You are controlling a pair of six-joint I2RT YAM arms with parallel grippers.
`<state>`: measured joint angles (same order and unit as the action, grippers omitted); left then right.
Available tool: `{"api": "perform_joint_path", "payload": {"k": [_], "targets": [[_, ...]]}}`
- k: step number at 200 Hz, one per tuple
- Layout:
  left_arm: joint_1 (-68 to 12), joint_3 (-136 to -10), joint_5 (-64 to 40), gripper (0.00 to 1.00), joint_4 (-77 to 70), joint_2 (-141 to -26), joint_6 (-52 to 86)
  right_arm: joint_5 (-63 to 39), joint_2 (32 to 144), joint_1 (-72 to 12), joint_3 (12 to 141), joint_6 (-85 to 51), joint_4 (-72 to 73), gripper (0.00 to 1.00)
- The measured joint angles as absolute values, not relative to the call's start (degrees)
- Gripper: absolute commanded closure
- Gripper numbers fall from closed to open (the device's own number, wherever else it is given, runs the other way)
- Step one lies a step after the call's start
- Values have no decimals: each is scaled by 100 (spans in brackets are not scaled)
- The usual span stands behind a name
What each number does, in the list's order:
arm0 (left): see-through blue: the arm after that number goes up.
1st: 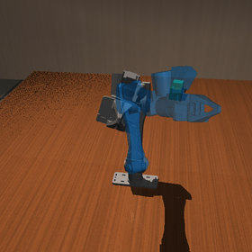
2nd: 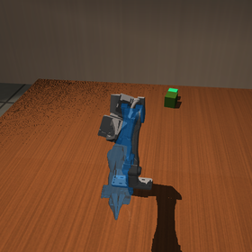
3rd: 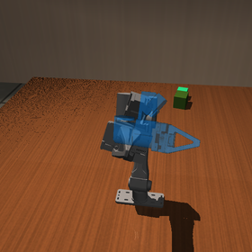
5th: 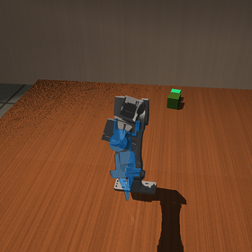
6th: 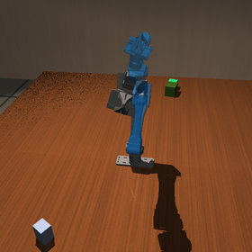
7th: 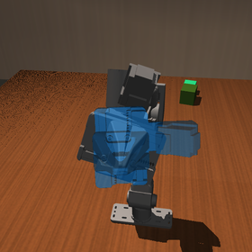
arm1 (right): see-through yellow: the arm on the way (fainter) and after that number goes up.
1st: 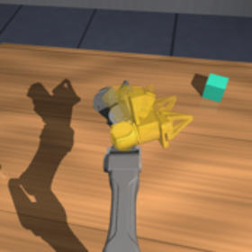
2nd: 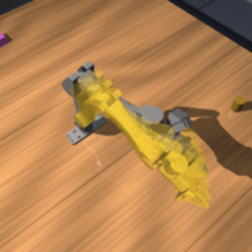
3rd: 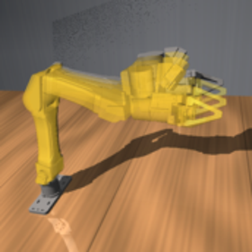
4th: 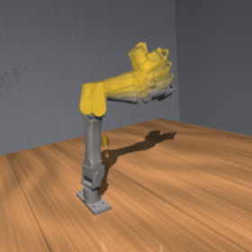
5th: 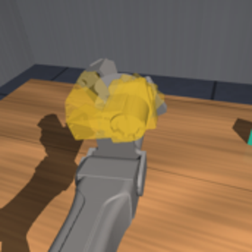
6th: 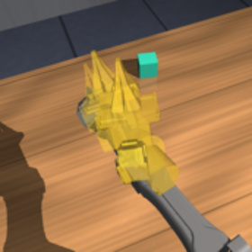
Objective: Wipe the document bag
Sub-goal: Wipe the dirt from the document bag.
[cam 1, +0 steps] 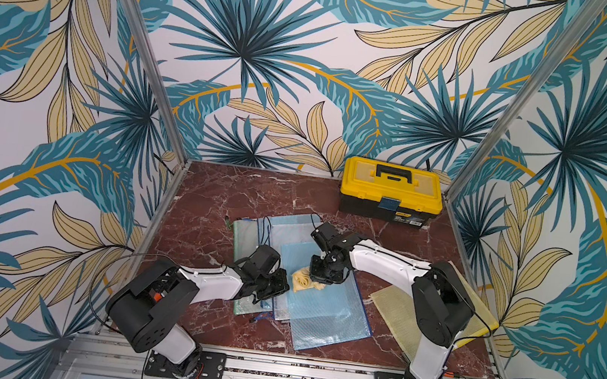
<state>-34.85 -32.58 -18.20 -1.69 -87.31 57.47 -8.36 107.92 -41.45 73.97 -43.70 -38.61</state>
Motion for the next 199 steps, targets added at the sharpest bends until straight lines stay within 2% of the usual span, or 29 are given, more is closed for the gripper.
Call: {"api": "perform_joint_path", "payload": {"k": [43, 80, 96, 131, 159, 199], "targets": [[-3474, -3291, -1787, 100, -154, -8748, 5739, -913, 10672, -3966, 6910, -4392, -3627, 100], [-3428, -3277, -1785, 100, -167, -8739, 5736, -652, 10047, -3083, 6235, -4233, -3824, 100], [-3398, -3271, -1765, 100, -156, -8729, 5736, -416, 9953, -2947, 6222, -4195, -4064, 100], [-3339, -3271, -1653, 100, -150, -8709, 5754, -390, 10145, -3846, 6659, -4272, -4228, 100], [-3238, -3271, -1610, 100, -148, -8700, 5798, -784, 10569, -4613, 6775, -4576, -3642, 100], [-3068, -3271, -1678, 100, -139, -8678, 5815, -838, 10071, -4268, 6132, -4698, -3389, 100]]}}
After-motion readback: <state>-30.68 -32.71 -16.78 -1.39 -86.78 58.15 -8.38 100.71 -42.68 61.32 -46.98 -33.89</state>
